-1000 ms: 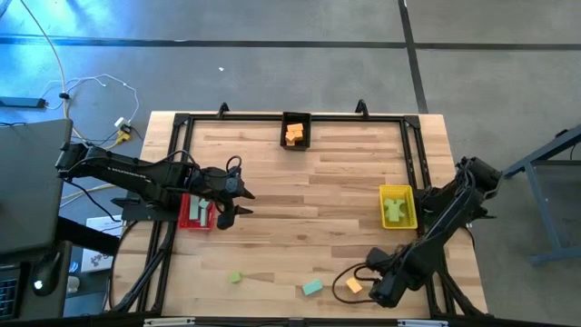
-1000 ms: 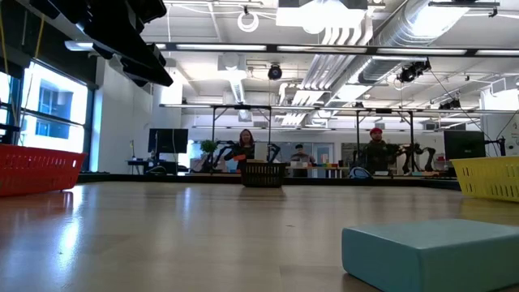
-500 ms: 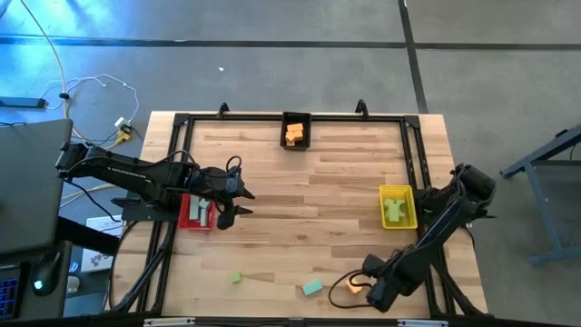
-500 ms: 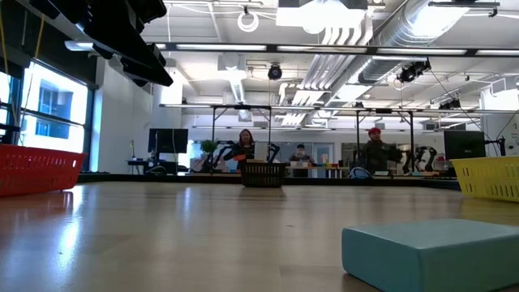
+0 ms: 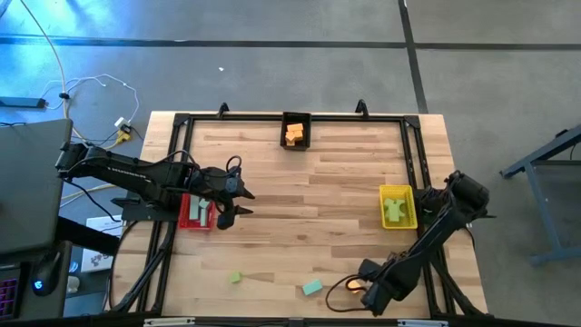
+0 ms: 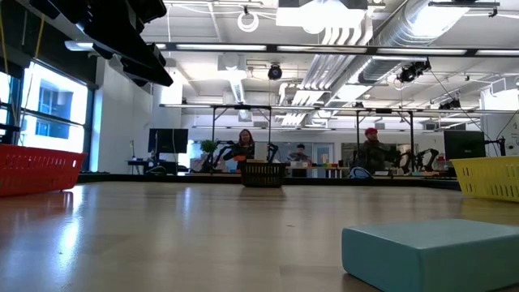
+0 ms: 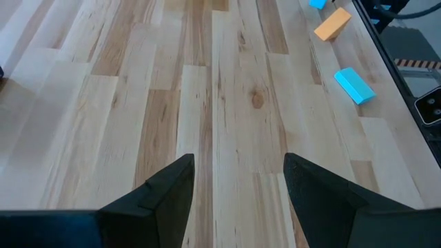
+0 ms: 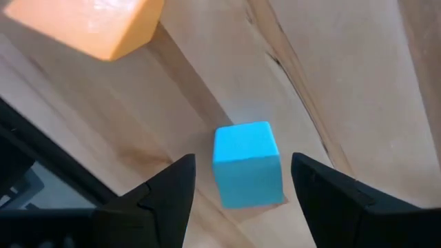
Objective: Sort & place blocks by color
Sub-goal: Put the blue block into the red bin
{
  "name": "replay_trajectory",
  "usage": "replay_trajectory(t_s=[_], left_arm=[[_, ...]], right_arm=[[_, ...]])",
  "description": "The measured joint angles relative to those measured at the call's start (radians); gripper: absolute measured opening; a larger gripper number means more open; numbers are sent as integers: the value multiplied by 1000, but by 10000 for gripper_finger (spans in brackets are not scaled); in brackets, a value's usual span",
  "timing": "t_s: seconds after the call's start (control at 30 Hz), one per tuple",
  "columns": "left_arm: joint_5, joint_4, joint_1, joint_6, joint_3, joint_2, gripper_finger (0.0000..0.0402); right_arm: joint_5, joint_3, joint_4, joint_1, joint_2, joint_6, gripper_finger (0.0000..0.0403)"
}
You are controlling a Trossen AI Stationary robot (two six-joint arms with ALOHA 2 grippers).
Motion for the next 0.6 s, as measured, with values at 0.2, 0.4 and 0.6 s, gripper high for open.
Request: replay_trajectory(t_s=[0.2, 0.4, 0.6], left_arm=[[0, 0, 0, 0, 0, 0, 209], [0, 0, 0, 18, 0, 0, 209], [0, 0, 0, 19, 0, 0, 209]], right_arm=[[-9, 0, 24, 1, 34, 3, 194], [-17, 0, 60, 2, 45, 4, 120], [-32, 1, 84, 2, 45, 25, 104]])
